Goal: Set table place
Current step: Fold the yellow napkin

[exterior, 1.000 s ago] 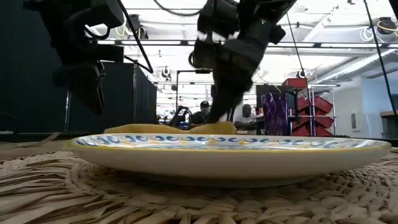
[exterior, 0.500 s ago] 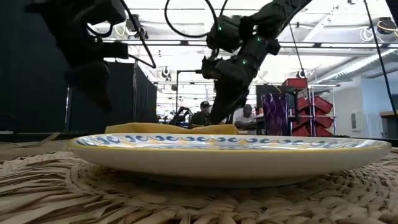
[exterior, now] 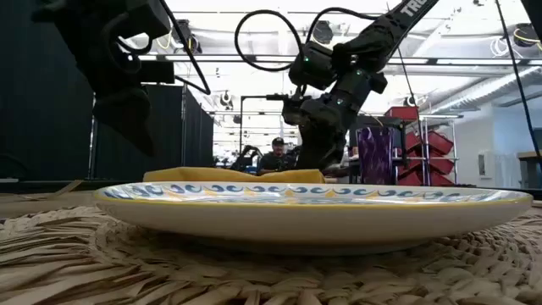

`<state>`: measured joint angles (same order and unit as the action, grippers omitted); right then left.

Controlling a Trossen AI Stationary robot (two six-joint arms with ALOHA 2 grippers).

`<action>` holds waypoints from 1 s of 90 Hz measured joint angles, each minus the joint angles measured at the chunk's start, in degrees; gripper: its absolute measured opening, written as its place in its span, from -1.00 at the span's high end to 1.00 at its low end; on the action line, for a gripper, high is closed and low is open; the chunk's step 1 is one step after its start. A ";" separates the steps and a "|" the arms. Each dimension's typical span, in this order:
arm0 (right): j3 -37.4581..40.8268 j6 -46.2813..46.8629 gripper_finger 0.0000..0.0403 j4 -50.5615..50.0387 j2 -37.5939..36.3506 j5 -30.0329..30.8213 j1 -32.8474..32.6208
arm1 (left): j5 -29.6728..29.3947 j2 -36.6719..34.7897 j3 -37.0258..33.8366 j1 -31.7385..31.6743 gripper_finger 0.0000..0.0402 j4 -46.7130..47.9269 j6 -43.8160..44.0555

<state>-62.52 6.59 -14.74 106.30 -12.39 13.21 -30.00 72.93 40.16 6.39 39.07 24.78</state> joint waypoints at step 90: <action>-0.02 0.83 0.97 1.51 2.80 -1.25 0.15 | 1.27 0.00 -0.02 0.00 -0.05 0.44 0.30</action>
<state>-62.54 7.42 -13.23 109.10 -13.64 13.37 -28.73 72.93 40.14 6.39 39.51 25.08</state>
